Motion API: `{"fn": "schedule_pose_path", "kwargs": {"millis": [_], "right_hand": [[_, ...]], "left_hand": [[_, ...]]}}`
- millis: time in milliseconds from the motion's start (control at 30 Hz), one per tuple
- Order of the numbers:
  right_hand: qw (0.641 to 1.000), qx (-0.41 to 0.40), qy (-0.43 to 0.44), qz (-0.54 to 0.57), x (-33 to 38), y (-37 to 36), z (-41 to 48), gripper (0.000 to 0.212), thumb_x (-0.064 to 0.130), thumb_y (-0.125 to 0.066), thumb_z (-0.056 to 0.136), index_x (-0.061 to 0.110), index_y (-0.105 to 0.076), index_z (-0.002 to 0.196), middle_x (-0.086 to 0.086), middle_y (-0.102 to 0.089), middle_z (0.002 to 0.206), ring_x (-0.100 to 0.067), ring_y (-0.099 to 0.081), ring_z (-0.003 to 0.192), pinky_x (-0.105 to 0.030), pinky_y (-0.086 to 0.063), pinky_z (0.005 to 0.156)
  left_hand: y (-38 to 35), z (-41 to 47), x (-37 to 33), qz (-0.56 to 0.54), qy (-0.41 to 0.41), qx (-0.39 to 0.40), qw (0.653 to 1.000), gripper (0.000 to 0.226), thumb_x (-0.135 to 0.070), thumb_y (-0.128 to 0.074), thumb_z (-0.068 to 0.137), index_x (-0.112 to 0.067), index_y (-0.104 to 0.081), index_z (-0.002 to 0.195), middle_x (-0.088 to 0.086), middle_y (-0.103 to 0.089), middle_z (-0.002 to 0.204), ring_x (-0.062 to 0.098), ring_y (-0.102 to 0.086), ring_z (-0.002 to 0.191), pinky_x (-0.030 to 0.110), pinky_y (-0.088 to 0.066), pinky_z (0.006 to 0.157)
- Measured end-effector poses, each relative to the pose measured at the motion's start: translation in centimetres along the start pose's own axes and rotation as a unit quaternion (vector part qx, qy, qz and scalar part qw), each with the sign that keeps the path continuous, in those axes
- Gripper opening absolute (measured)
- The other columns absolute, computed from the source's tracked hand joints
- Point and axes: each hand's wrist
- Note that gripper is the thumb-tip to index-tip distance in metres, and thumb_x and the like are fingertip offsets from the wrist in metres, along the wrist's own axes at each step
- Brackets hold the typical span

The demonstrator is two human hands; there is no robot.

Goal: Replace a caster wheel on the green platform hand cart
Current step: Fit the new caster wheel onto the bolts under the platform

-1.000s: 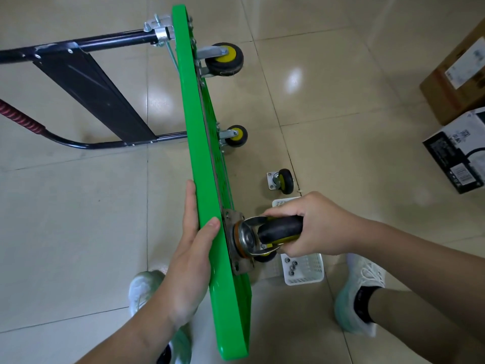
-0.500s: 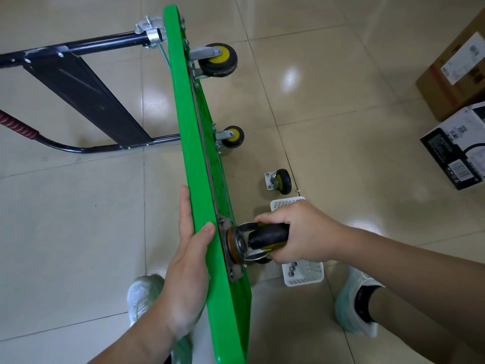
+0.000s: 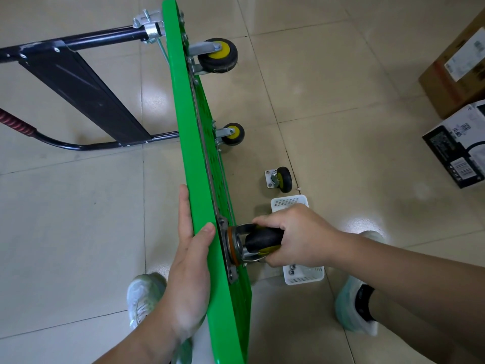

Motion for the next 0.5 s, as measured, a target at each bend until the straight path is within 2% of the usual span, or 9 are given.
{"fn": "schedule_pose_path", "kwargs": {"millis": [200,267,333,433,500], "right_hand": [[1.000,-0.005,0.011,-0.020,0.28,-0.11,0.01,0.048,0.025,-0.082,0.067,0.030,-0.071,0.113,0.011,-0.063,0.073,-0.008,-0.057,0.074,-0.018,-0.043,0.060],[1.000,-0.003,0.012,-0.020,0.21,-0.14,0.15,0.041,0.025,-0.082,0.066,0.029,-0.071,0.105,0.009,-0.063,0.070,-0.009,-0.056,0.070,-0.020,-0.042,0.058],[0.999,0.000,0.015,-0.028,0.28,-0.25,0.34,0.030,0.025,-0.082,0.066,0.033,-0.065,0.089,0.010,-0.057,0.065,-0.009,-0.053,0.063,-0.019,-0.038,0.054],[0.999,0.002,0.022,-0.036,0.18,-0.49,0.53,0.040,0.024,-0.080,0.065,0.045,-0.046,0.069,0.010,-0.051,0.061,-0.008,-0.047,0.058,-0.021,-0.034,0.052],[0.999,0.001,0.027,-0.041,0.13,-0.55,0.59,0.041,0.025,-0.080,0.064,0.045,-0.044,0.068,0.010,-0.050,0.060,-0.009,-0.048,0.059,-0.023,-0.035,0.052]], "left_hand": [[0.26,-0.14,-0.02,-0.012,0.006,0.004,1.000,0.071,-0.029,-0.047,0.089,-0.072,-0.030,0.142,-0.033,-0.059,0.137,0.006,-0.057,0.132,0.049,-0.032,0.121],[0.25,-0.10,-0.02,-0.014,0.010,0.000,1.000,0.069,-0.030,-0.047,0.089,-0.073,-0.032,0.141,-0.034,-0.059,0.135,0.006,-0.057,0.132,0.049,-0.032,0.121],[0.17,-0.09,-0.06,-0.018,0.006,-0.003,1.000,0.070,-0.028,-0.047,0.091,-0.071,-0.030,0.143,-0.033,-0.059,0.137,0.006,-0.056,0.133,0.049,-0.031,0.121],[-0.19,-0.23,-0.10,-0.024,0.005,-0.011,1.000,0.071,-0.018,-0.048,0.100,-0.067,-0.027,0.147,-0.030,-0.060,0.137,0.006,-0.058,0.131,0.049,-0.032,0.121],[-0.26,-0.23,-0.13,-0.033,0.006,-0.010,0.999,0.071,-0.018,-0.048,0.099,-0.066,-0.027,0.148,-0.028,-0.061,0.138,0.007,-0.060,0.130,0.048,-0.033,0.119]]}}
Point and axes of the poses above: each hand's wrist, its own z-axis towards the middle knuckle, its own y-axis out of the back of the hand, x = y × z
